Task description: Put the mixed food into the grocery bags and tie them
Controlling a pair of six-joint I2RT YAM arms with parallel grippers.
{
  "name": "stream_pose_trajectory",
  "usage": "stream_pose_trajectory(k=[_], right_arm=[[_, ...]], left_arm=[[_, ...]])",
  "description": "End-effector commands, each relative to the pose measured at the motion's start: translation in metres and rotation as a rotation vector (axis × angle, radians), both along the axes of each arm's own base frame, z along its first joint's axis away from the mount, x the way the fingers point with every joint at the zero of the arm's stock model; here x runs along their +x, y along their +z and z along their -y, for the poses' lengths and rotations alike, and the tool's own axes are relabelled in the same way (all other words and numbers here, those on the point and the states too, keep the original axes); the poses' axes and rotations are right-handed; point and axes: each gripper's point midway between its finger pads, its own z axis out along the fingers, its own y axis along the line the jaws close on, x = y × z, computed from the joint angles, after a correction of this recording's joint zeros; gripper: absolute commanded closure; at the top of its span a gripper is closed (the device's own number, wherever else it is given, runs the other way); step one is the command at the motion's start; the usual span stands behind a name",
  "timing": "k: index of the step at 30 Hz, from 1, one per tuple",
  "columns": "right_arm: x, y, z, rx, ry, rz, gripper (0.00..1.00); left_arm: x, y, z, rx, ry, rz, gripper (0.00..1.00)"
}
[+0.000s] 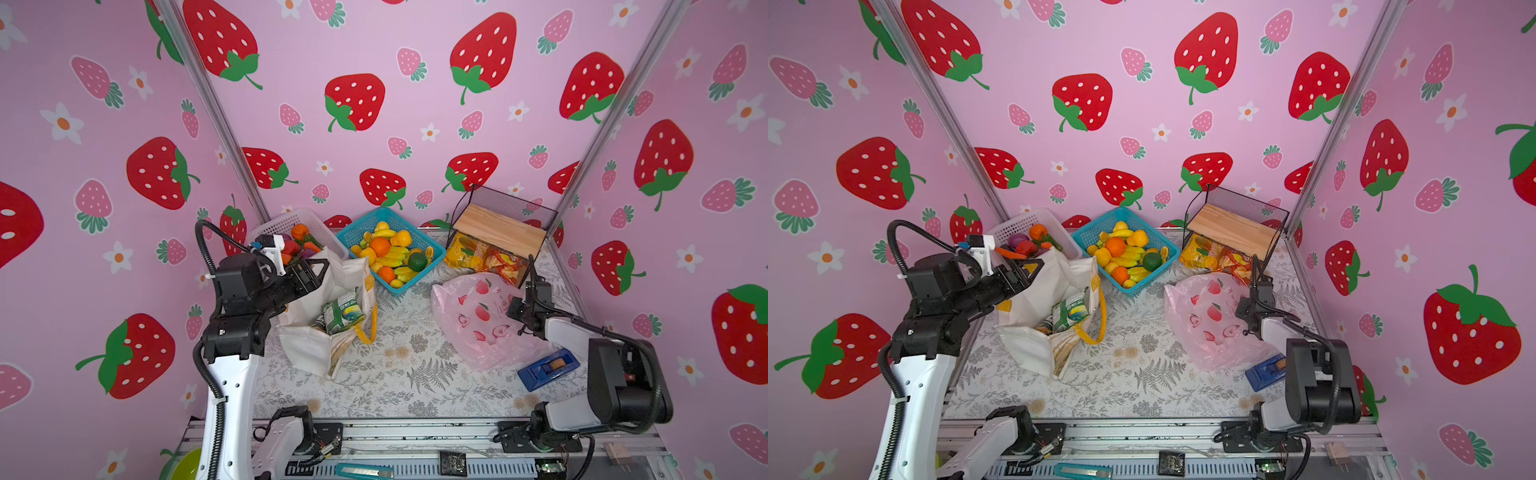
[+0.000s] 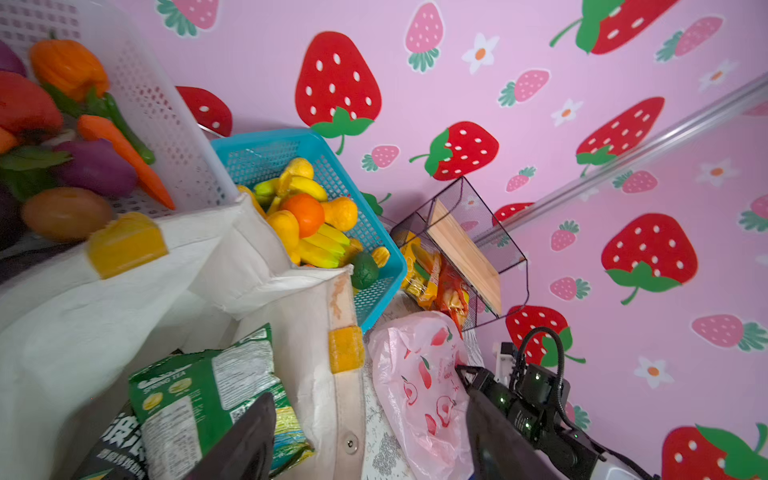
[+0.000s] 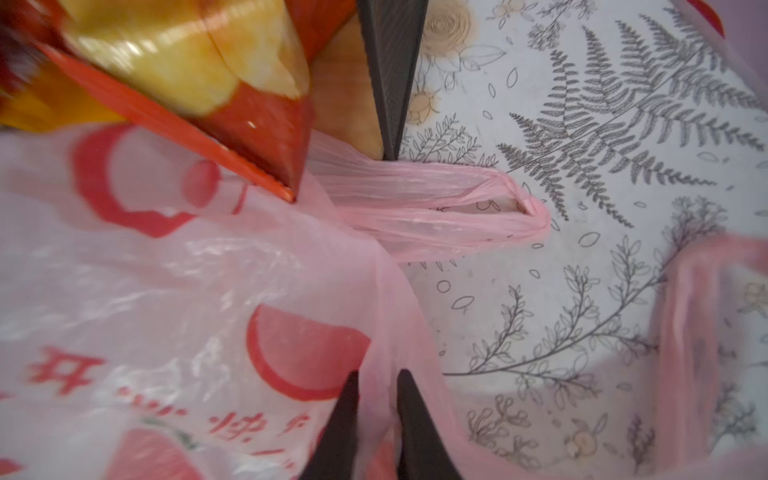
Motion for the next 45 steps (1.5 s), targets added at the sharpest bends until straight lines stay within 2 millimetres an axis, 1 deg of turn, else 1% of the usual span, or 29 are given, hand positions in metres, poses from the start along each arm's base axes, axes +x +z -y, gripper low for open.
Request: stream_pose_trajectory(k=[1,3,4,6,8,9,11,13,16,17,19,21,24,27,28,31,33,34,35,37,38,40,41,43,45], right_arm=[[0.002,0.073,-0.034,0.100,0.155,0.261,1.00],[-0.007,0.113,-0.061,0.163,0.299,0.360,1.00],[-0.014,0.136,-0.076,0.197,0.394,0.414,1.00],[-0.031,0.175,-0.106,0.259,0.590,0.496,1.00],[-0.051,0.211,-0.137,0.324,0.805,0.558,1.00],[-0.059,0.224,-0.148,0.344,0.878,0.578,1.00],[-0.082,0.249,-0.173,0.369,1.072,0.618,1.00],[-0.102,0.269,-0.191,0.355,1.212,0.656,1.00],[-0.122,0.285,-0.205,0.327,1.358,0.689,1.00],[-0.124,0.288,-0.207,0.309,1.388,0.695,1.00],[-0.123,0.291,-0.207,0.260,1.410,0.691,1.00],[-0.116,0.294,-0.206,0.213,1.387,0.697,1.00],[-0.105,0.296,-0.207,0.173,1.343,0.719,1.00],[-0.099,0.294,-0.214,0.176,1.347,0.728,1.00],[-0.096,0.293,-0.216,0.182,1.346,0.729,1.00],[-0.085,0.283,-0.226,0.204,1.344,0.706,1.00],[-0.074,0.272,-0.231,0.212,1.321,0.672,1.00],[-0.068,0.265,-0.233,0.213,1.309,0.646,0.97],[-0.060,0.256,-0.233,0.209,1.281,0.612,0.95],[-0.042,0.237,-0.232,0.207,1.208,0.543,0.94],[-0.033,0.228,-0.229,0.206,1.158,0.504,0.91],[-0.010,0.201,-0.221,0.189,1.036,0.389,0.84],[-0.004,0.191,-0.217,0.179,0.989,0.341,0.79],[0.009,0.167,-0.203,0.133,0.880,0.234,0.64],[0.014,0.153,-0.184,0.072,0.774,0.166,0.50]], left_arm=[[-0.010,0.004,0.032,0.024,-0.137,0.028,0.28],[-0.012,0.006,0.048,0.054,-0.184,0.044,0.28],[-0.014,0.008,0.059,0.069,-0.217,0.057,0.28],[-0.017,0.012,0.077,0.087,-0.276,0.078,0.28],[-0.019,0.014,0.094,0.097,-0.329,0.086,0.28],[-0.019,0.014,0.101,0.102,-0.348,0.085,0.28],[-0.019,0.013,0.115,0.124,-0.390,0.083,0.28],[-0.021,0.010,0.127,0.160,-0.436,0.078,0.27],[-0.026,0.003,0.143,0.232,-0.498,0.065,0.26],[-0.025,0.000,0.146,0.258,-0.503,0.055,0.25],[-0.023,-0.008,0.149,0.287,-0.500,0.027,0.25],[-0.020,-0.016,0.153,0.294,-0.499,-0.002,0.25],[-0.021,-0.032,0.169,0.294,-0.537,-0.050,0.25],[-0.030,-0.049,0.200,0.242,-0.613,-0.079,0.26],[-0.035,-0.054,0.214,0.213,-0.643,-0.080,0.26],[-0.047,-0.073,0.249,0.147,-0.690,-0.091,0.29],[-0.054,-0.085,0.268,0.130,-0.712,-0.091,0.30],[-0.057,-0.091,0.276,0.131,-0.713,-0.092,0.30],[-0.058,-0.098,0.283,0.138,-0.704,-0.095,0.30],[-0.058,-0.111,0.295,0.149,-0.680,-0.098,0.31],[-0.058,-0.119,0.299,0.163,-0.661,-0.105,0.31],[-0.058,-0.137,0.305,0.208,-0.623,-0.123,0.31],[-0.061,-0.143,0.307,0.221,-0.625,-0.130,0.30],[-0.060,-0.155,0.308,0.259,-0.595,-0.135,0.28],[-0.064,-0.161,0.308,0.271,-0.598,-0.140,0.27]])
